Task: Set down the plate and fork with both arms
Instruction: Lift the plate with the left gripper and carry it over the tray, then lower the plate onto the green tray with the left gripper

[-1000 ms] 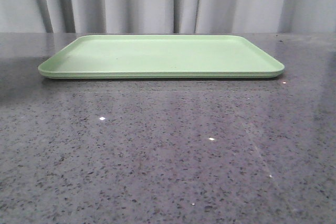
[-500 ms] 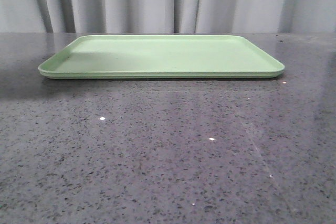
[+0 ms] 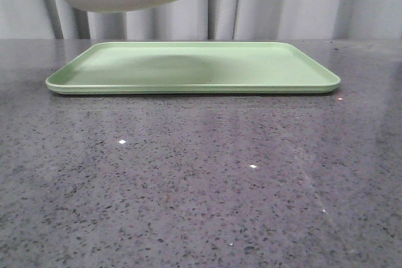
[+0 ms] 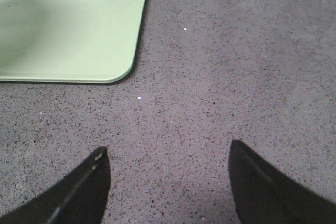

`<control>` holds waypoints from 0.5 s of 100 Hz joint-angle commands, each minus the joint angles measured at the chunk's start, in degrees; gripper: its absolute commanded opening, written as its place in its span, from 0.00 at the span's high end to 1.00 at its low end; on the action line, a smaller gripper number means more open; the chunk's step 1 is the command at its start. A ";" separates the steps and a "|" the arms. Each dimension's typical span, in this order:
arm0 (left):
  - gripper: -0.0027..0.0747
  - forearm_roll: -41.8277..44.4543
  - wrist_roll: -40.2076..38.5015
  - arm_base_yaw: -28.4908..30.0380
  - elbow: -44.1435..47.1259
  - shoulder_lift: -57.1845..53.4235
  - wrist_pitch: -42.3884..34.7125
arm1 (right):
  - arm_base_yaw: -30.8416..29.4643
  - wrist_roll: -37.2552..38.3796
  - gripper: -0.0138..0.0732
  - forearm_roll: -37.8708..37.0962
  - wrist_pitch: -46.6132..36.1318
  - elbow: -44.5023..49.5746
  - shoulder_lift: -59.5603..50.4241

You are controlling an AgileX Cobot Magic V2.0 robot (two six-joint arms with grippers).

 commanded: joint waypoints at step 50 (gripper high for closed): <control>0.99 6.23 -9.08 -7.63 -10.03 8.77 -9.57 | -0.34 -0.16 0.28 0.11 -4.20 -1.99 0.74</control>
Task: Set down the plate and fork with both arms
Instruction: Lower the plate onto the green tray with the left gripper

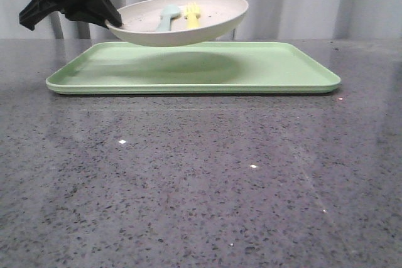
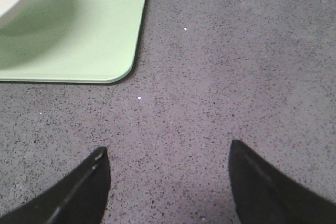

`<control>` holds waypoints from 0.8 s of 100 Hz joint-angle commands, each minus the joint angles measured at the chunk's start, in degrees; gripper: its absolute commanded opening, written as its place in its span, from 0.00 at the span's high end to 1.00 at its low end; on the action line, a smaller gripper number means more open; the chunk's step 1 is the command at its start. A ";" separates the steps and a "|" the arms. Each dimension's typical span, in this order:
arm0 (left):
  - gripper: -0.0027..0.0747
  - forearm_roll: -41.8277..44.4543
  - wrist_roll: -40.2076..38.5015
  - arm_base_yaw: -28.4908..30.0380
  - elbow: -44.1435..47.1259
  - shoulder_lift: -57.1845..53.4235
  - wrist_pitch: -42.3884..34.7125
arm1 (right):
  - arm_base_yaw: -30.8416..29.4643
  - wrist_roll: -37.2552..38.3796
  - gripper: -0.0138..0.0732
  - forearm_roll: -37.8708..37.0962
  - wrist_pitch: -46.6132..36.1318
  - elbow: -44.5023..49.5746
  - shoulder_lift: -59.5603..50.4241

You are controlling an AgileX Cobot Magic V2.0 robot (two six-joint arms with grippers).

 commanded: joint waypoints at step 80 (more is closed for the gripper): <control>0.99 2.38 -5.68 -5.82 -2.29 1.57 -10.47 | -0.34 -0.16 0.28 0.11 -4.54 -1.99 1.01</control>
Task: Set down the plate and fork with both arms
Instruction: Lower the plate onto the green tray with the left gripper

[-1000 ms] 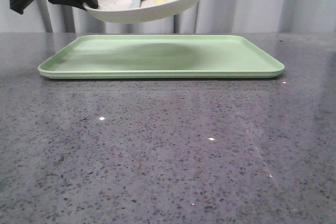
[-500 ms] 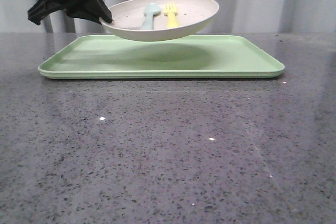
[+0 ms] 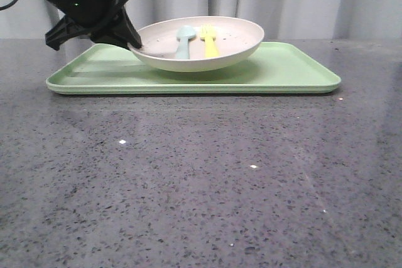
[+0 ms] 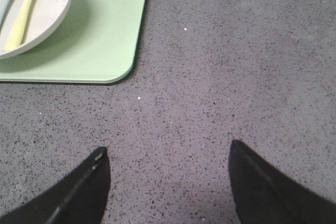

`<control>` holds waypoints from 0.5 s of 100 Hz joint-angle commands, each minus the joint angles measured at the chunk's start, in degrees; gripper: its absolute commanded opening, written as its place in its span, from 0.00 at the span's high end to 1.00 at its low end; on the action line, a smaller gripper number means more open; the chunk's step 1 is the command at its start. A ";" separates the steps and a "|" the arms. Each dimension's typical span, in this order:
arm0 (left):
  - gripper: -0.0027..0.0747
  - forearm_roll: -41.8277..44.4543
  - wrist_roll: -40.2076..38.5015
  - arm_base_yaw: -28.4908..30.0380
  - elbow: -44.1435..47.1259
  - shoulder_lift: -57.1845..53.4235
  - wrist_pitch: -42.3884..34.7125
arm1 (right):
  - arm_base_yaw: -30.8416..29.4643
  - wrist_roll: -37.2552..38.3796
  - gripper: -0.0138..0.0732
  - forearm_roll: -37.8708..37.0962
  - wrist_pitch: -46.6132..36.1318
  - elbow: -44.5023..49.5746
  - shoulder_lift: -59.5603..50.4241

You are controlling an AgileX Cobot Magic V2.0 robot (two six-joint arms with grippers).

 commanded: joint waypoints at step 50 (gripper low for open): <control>0.99 -0.19 -1.31 -1.11 -2.20 -1.09 -2.99 | -0.34 -0.16 0.28 0.11 -4.58 -1.99 0.79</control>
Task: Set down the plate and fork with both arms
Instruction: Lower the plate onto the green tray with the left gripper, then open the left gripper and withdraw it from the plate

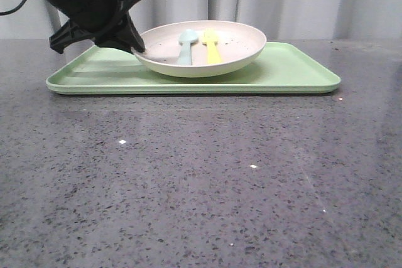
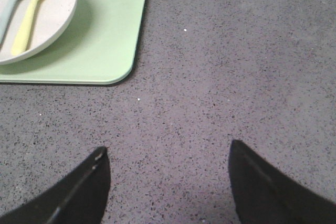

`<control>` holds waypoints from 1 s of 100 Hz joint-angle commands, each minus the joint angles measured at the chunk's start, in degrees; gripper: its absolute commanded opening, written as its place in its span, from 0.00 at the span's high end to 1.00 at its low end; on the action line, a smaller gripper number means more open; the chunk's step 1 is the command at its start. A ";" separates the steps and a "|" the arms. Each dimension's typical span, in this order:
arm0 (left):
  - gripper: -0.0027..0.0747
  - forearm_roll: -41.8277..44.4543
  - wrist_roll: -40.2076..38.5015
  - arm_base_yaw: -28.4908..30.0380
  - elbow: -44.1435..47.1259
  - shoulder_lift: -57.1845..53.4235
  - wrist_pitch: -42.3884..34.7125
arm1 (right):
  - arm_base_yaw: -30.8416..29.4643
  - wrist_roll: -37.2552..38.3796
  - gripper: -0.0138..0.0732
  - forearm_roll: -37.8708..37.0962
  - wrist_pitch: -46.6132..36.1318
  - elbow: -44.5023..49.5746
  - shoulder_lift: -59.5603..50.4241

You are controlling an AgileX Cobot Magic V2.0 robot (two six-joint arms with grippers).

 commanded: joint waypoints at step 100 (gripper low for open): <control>0.72 -1.15 -0.95 -0.56 -2.16 -0.82 -0.46 | -0.34 -0.16 0.28 0.11 -4.16 -1.99 0.65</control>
